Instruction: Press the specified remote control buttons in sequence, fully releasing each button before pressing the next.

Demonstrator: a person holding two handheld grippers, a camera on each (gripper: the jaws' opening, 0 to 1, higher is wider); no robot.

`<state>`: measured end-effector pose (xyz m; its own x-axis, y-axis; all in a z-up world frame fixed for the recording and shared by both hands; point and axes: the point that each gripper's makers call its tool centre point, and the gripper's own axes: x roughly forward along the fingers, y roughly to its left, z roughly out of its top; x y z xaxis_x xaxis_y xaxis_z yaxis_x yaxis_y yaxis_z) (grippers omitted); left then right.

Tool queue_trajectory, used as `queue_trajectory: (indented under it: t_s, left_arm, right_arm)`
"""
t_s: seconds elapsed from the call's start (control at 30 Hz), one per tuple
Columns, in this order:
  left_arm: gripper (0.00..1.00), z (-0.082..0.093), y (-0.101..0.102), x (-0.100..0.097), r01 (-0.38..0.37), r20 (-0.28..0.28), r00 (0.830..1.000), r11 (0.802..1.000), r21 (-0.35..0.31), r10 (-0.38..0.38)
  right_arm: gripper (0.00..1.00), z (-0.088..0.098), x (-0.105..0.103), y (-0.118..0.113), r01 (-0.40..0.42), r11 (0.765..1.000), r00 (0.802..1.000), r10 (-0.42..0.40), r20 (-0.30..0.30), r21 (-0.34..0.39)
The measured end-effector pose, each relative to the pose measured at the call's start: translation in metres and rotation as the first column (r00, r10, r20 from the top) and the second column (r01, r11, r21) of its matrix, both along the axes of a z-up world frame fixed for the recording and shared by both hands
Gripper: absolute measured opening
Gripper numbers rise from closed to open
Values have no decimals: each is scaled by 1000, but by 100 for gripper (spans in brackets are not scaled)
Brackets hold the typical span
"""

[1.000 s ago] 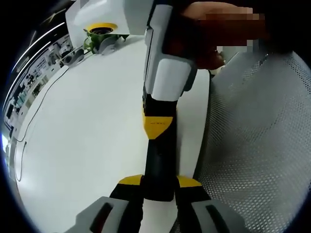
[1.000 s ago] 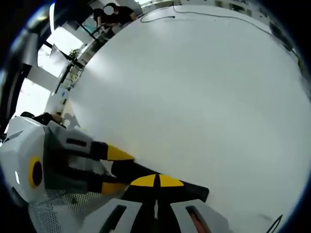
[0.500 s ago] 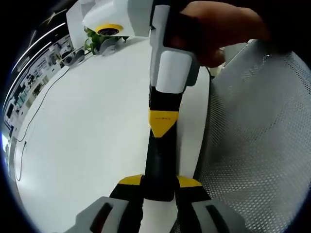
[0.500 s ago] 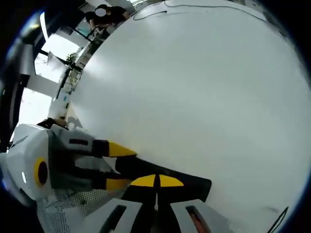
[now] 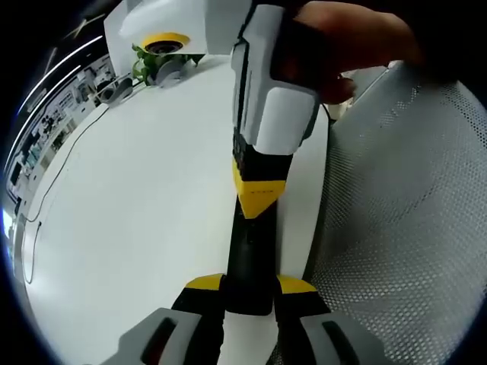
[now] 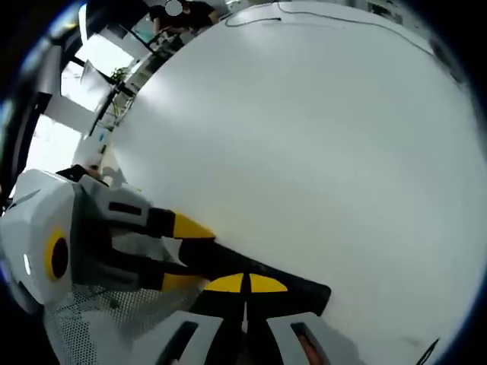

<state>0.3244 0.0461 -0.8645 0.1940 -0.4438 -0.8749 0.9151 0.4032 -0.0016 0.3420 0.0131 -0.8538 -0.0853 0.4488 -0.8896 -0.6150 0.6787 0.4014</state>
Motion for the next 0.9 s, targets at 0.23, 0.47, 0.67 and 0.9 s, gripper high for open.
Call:
queue_trajectory:
  t_s: [0.23,0.47,0.67,0.9]
  left_arm:
    - [25,0,0,0,-7,-6,1000,1000,4,7]
    - [25,-1,0,0,-6,-6,1000,1000,0,6]
    - [25,-1,0,0,-1,-7,1000,1000,3,1]
    - [25,0,-1,0,0,-3,1000,1000,3,0]
  right_arm:
    - [0,0,-2,-1,-83,996,995,85,53,-40]
    - [0,-1,-2,-1,-127,989,988,133,81,-69]
    - [0,-2,-2,-1,-157,982,981,167,95,-105]
    - [0,-1,-1,-3,-155,984,981,164,108,-90]
